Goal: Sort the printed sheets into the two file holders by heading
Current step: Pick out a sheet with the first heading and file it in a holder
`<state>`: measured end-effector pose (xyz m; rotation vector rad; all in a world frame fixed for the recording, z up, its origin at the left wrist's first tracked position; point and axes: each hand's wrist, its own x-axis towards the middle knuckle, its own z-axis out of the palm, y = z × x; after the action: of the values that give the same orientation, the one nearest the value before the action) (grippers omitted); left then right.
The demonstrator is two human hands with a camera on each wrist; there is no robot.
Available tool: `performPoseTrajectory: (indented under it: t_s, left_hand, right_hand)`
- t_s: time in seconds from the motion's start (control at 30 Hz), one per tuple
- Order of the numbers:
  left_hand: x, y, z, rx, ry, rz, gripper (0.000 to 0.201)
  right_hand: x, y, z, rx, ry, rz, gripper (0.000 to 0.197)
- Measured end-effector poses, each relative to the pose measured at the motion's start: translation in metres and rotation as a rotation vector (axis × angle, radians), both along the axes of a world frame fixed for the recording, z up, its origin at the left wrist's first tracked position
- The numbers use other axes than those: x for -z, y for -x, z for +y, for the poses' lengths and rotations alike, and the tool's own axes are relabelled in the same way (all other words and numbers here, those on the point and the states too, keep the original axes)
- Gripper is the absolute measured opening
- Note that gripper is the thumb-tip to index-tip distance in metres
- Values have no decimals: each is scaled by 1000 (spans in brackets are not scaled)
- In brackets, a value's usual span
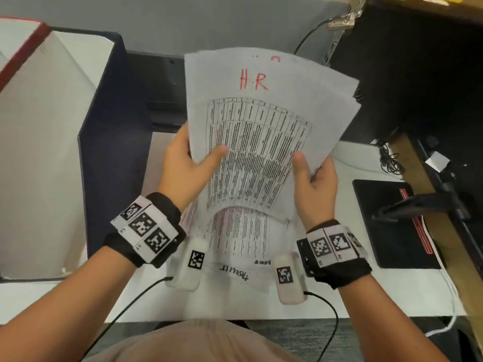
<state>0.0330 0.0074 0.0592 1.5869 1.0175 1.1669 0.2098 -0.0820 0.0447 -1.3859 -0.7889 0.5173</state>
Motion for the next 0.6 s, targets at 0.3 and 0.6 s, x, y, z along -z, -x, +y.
performPoseTrajectory:
  t_s: [0.3, 0.6]
  left_hand:
    - [-2, -5, -4, -57, 35, -47, 25]
    - [48, -2, -6, 62, 274, 85, 22]
  right_hand:
    - [-15, 15, 4, -11, 9, 68, 24]
    - [30, 26, -1, 8, 197, 49, 35]
